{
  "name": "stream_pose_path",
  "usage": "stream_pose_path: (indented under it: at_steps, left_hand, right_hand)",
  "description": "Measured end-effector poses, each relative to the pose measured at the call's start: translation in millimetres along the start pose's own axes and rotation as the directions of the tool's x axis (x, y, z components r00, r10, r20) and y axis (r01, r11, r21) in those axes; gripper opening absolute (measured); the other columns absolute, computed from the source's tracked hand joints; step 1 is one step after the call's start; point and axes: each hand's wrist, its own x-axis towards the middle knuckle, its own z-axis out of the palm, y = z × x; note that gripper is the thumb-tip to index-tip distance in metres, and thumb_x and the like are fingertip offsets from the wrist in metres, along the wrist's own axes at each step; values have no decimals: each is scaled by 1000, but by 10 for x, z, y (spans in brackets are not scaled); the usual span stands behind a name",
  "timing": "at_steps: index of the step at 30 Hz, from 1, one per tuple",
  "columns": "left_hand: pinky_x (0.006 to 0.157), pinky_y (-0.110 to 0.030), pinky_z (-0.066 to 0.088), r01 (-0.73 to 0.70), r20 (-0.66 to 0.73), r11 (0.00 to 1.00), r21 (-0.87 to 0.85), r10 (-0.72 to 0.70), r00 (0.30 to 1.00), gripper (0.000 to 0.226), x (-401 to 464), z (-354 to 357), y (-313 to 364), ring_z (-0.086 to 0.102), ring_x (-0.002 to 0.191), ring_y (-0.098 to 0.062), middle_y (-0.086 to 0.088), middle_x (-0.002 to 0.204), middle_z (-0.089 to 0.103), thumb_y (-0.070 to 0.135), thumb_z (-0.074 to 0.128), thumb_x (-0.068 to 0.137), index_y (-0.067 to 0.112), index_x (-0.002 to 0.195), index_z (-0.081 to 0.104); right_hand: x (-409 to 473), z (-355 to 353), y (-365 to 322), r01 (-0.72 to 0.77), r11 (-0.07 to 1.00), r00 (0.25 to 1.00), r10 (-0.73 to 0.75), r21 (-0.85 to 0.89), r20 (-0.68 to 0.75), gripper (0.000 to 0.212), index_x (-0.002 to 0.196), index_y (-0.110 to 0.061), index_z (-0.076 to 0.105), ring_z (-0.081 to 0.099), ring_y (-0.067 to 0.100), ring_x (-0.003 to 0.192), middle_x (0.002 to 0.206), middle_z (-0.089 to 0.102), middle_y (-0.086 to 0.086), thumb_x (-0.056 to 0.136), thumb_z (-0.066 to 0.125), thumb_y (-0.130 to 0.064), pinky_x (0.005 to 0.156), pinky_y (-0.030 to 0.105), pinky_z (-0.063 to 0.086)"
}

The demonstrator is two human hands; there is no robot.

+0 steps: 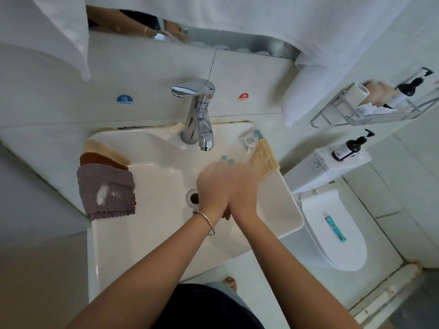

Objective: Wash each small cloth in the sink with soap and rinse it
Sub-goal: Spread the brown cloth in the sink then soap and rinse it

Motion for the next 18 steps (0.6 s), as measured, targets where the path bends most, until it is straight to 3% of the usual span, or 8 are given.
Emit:
stream_pose_path:
  at_steps: [3,7,10,14,18]
  left_hand:
    - [57,-31,31,98,-56,994,-44,-100,993,49,138,-71,-57,33,51,-11,8,42,40,26,52,96,18,51,35]
    - [50,-26,33,-1,49,1000,-16,2,999,46,-6,-39,2,36,50,-6,10,44,41,18,52,95,19,51,38]
    - [51,-28,27,59,-39,997,-45,-61,997,48,133,-72,-1,26,47,-7,9,45,32,14,51,96,18,52,30]
    - [50,-24,31,12,66,999,-37,-9,998,46,0,-19,38,34,49,-4,10,47,39,14,50,97,16,53,36]
    - [54,-30,27,58,-15,995,-78,-59,998,47,146,-82,4,28,50,-8,10,43,35,10,49,95,18,53,29]
  right_hand:
    - [-155,14,-84,150,983,982,-137,-101,127,38,62,-28,36,48,19,50,49,44,-5,97,44,-42,52,40,38]
    - [46,-6,-83,-4,999,1000,4,-39,5,42,59,-24,36,39,9,52,50,42,-9,99,47,-28,58,40,37]
    - [-67,-6,-117,149,978,984,-131,-147,123,38,62,-27,32,48,20,53,51,45,-6,97,40,-38,54,39,39]
    - [78,-41,-70,48,983,997,-37,-179,62,37,65,-28,37,46,11,58,58,46,-9,101,41,-31,60,37,36]
    - [-78,2,-111,207,955,971,-174,-210,166,35,67,-27,32,53,24,55,54,49,-3,98,36,-43,54,41,40]
